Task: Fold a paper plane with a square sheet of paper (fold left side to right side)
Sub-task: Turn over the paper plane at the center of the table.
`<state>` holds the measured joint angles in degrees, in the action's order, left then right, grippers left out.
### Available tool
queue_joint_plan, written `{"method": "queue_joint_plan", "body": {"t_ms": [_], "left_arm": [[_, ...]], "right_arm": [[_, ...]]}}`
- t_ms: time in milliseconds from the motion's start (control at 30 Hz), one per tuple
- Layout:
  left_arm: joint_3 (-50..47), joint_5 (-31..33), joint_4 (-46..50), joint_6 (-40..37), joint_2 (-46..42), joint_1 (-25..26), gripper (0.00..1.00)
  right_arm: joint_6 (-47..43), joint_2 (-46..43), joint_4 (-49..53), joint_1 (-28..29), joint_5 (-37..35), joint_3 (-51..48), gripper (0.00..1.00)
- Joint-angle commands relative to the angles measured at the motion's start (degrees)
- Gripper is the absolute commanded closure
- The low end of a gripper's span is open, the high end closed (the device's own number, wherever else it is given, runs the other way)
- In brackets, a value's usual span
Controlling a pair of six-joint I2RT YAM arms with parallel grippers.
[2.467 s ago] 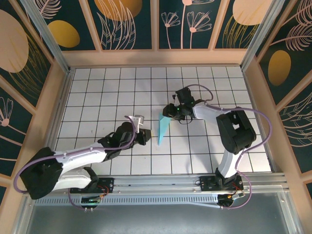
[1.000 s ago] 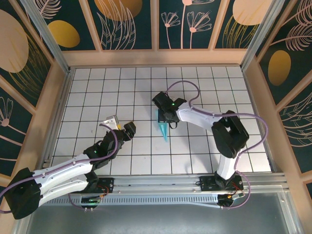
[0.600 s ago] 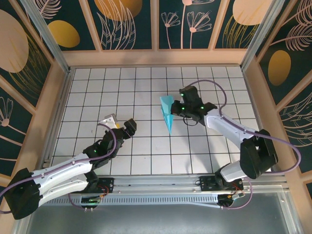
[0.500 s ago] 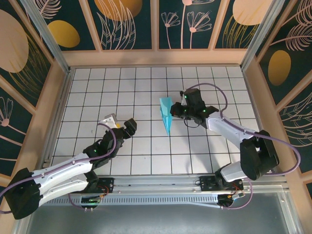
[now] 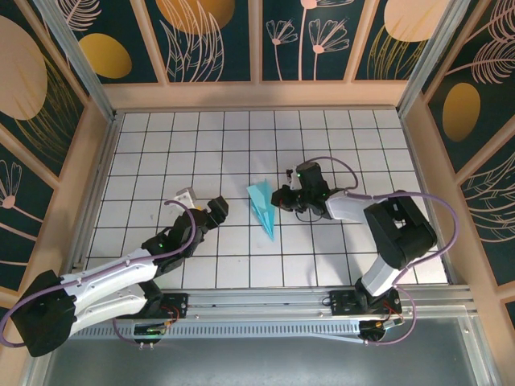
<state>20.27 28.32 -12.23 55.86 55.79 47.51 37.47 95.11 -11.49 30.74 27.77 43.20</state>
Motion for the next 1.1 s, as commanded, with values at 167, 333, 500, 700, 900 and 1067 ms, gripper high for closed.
{"method": "queue_joint_plan", "body": {"t_ms": [167, 333, 500, 700, 900, 1067], "left_arm": [[1.57, -0.69, -1.09, 0.75, 0.62, -0.66, 0.13], [1.87, -1.30, -1.31, 0.67, 1.49, -0.70, 0.13], [2.24, -1.85, -1.44, 0.58, 2.51, -0.75, 0.12], [2.58, -2.41, -1.48, 0.33, 3.45, -0.73, 0.12], [2.67, -2.48, -1.40, 0.32, 3.70, -0.88, 0.11], [2.95, -2.65, -0.78, 0.13, 3.20, -1.37, 0.11]], "right_arm": [[-2.12, 1.71, -0.84, 0.24, -2.96, -1.04, 1.00], [-3.55, 1.93, 1.88, 0.28, -6.10, -0.83, 1.00], [-3.89, 1.39, 1.55, 0.28, -7.11, -1.44, 0.97], [-4.01, 0.62, 2.19, 0.28, -7.44, -1.14, 0.85], [-5.48, -1.36, 7.08, 0.28, -11.35, 0.59, 0.71], [-6.02, -5.32, 13.35, 0.28, -16.34, 2.57, 0.56]]}}
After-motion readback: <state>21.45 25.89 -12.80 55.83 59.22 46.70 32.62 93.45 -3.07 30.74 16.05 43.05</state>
